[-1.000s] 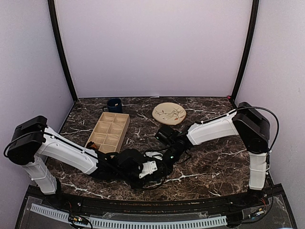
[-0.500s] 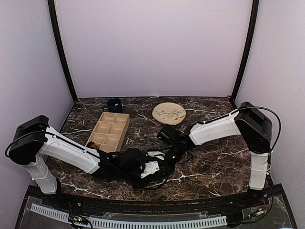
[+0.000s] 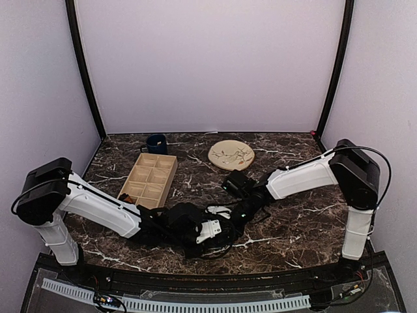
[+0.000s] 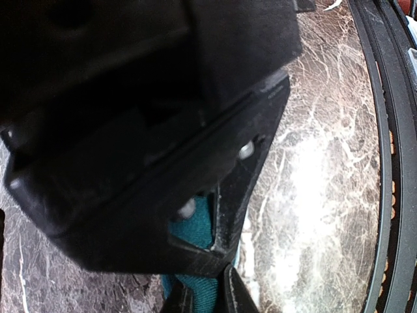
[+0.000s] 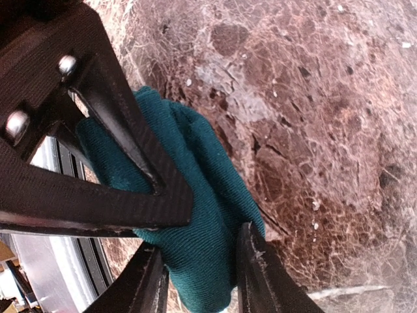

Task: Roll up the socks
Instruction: Pick up the sock from the center of the board.

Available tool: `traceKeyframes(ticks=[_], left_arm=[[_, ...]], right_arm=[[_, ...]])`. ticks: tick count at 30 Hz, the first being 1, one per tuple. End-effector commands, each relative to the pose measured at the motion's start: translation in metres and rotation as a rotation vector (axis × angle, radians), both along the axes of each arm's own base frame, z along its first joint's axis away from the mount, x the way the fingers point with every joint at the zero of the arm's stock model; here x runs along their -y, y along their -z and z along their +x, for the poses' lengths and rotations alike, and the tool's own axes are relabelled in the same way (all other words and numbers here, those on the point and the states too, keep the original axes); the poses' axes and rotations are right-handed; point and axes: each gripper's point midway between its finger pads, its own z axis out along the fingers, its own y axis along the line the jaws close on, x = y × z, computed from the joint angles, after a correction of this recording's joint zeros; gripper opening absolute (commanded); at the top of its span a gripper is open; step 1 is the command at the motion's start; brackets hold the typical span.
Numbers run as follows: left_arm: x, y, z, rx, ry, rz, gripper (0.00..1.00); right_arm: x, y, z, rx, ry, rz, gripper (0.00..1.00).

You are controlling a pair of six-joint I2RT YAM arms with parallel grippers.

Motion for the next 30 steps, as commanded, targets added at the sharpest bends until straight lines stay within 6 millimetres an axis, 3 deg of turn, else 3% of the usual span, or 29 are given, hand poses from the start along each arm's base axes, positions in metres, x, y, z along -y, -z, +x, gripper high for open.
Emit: traceKeyframes(ticks=[1,11,16,23,28,30], left_arm=[[-0.069,0.074,-0.015,-0.1,-0.047,0.324,0.0],[-0.07,0.079,-0.013,-0.1,-0.064,0.347,0.0],[-0.07,0.078,-0.013,-0.101,-0.068,0.347,0.15],[-0.07,0.08,-0.015,-0.117,-0.061,0.354,0.28],[-0.07,0.083,-0.016,-0.122,-0.061,0.364,0.28],[-0.069,0.084,-0.016,-0.126,-0.056,0.368,0.13]], right_arm=[[0.009,-0.003,-0.014,-0.062,0.009,-0.023,0.34],[0.018,-0.002,-0.011,-0.047,0.024,-0.035,0.34],[0.02,0.0,-0.011,-0.048,0.025,-0.039,0.35],[0.024,0.001,-0.01,-0.038,0.029,-0.053,0.36],[0.027,0.003,-0.01,-0.031,0.032,-0.067,0.37],[0.027,0.003,-0.009,-0.029,0.034,-0.069,0.37]])
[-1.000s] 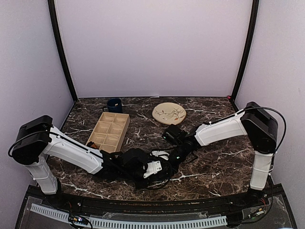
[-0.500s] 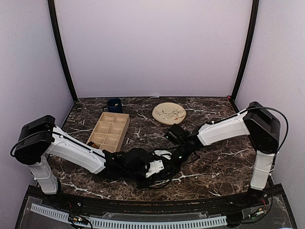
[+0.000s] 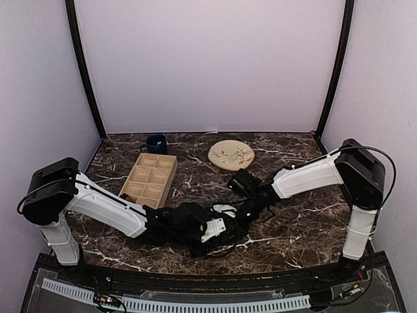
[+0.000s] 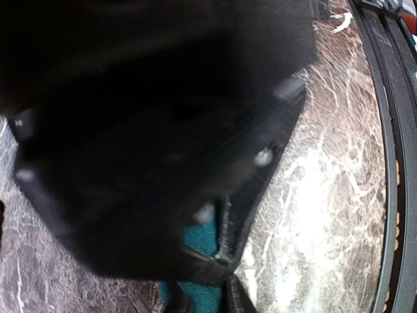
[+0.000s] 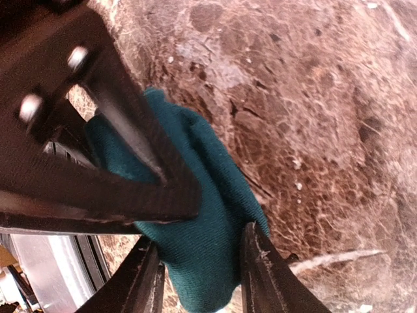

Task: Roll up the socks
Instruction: Pick up the sock from the center of the board.

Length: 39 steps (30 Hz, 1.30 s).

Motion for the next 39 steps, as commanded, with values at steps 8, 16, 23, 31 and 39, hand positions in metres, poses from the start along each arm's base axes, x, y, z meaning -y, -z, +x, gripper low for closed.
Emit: traceKeyframes(ticks=[8,16,23,31,39], left_arm=[[-0.087,0.09,-0.022,-0.133,-0.044,0.422,0.0],[-0.089,0.095,-0.023,-0.142,-0.048,0.445,0.0],[-0.092,0.101,-0.02,-0.149,-0.069,0.47,0.0],[-0.1,0.108,-0.011,-0.172,-0.134,0.502,0.0],[-0.084,0.088,-0.013,-0.225,-0.114,0.367,0.0]], right_arm=[[0.015,0.002,-0.012,-0.03,0.006,-0.06,0.42],[0.021,0.003,-0.014,-0.026,0.008,-0.068,0.43],[0.029,0.005,-0.017,-0.03,0.019,-0.082,0.44],[0.034,0.005,-0.021,-0.033,0.028,-0.083,0.46],[0.039,0.01,-0.017,-0.012,0.054,-0.11,0.48]])
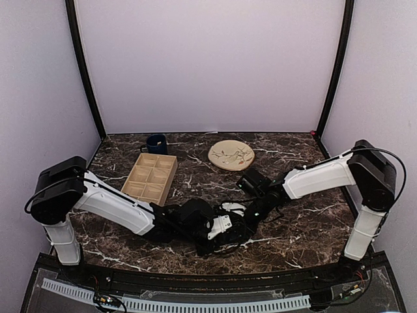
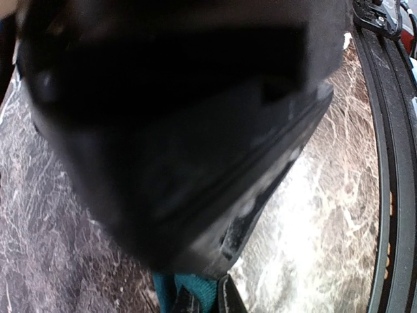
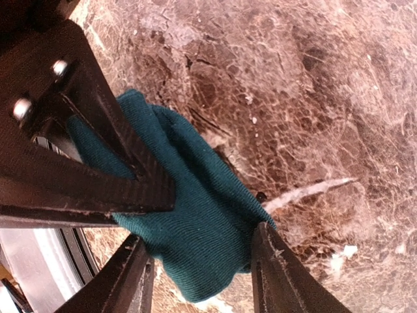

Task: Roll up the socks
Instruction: Pick up the sock from the center of the board.

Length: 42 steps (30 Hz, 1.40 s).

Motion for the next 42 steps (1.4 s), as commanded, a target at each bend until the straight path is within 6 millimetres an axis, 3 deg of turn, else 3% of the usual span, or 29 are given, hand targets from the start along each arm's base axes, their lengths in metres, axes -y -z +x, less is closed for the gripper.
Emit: traceKeyframes(ticks=[1,8,30,42], left_arm=[[-0.103,0.085,-0.021,-0.188,-0.086,0.378,0.0],[-0.095,0.076,-0.034,-0.247,-0.013,0.321,0.02],[-0.1,0.081,-0.038,-0.277,-0.017,0.341,0.0],[-0.093,0.066,-0.043,-0.423,-0.027,0.268,0.0]], right_arm=[[0.013,0.011,-0.024,-0.074,-0.005,-0.078,0.48],[0.013,0.018,-0.016,-0.067,0.03,-0.094,0.49],[0.03,0.003,0.009,-0.067,0.17,-0.034,0.52],[0.045,-0.007,0.045,0.001,0.355,-0.024,0.52]])
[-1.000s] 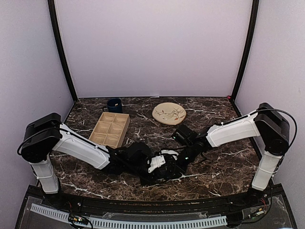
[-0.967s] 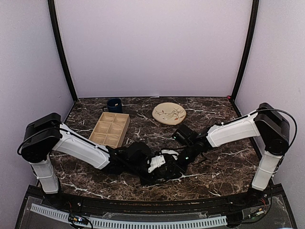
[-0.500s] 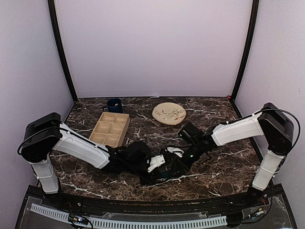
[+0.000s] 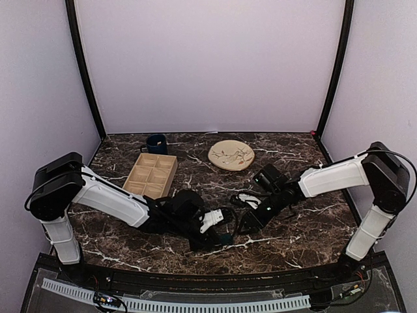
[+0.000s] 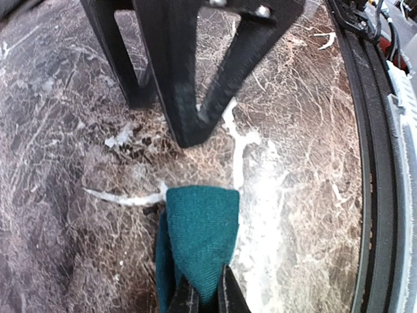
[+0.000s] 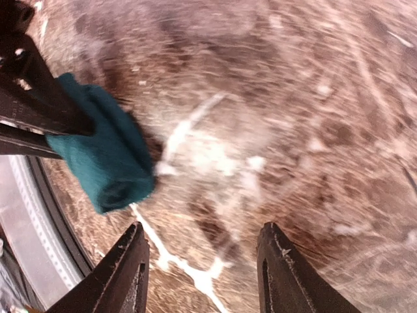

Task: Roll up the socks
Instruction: Pick up the sock from the center of the board, then place the sock in the storage box.

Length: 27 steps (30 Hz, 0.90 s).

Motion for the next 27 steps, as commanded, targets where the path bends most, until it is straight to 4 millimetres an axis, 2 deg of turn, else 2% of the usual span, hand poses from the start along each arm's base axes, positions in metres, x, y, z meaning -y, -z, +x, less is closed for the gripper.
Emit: traceKeyframes(ticks=[1,9,16,21,27], left_arm=[[-0.077,0.063,-0.043,-0.278,-0.022,0.314,0.0],[-0.065,0.024,-0.017,-0.305,-0.106,0.161,0.0],[-0.063,-0.007,0.01,-0.3,-0.178,0.069,0.0],[-0.073,-0.032,0.035,-0.242,-0.275,0.023,0.0],[-0.103,-0.07,0.081,-0.125,-0.484,-0.037,0.0]], right_arm=[[0.007,-0.007,0.019,0.054,0.093,-0.002,0.52],[0.009,-0.015,0.03,0.094,0.138,0.018,0.51],[0.008,-0.018,0.033,0.102,0.148,0.03,0.52],[0.006,-0.021,0.036,0.11,0.15,0.037,0.52],[0.001,-0.024,0.04,0.118,0.151,0.048,0.52]])
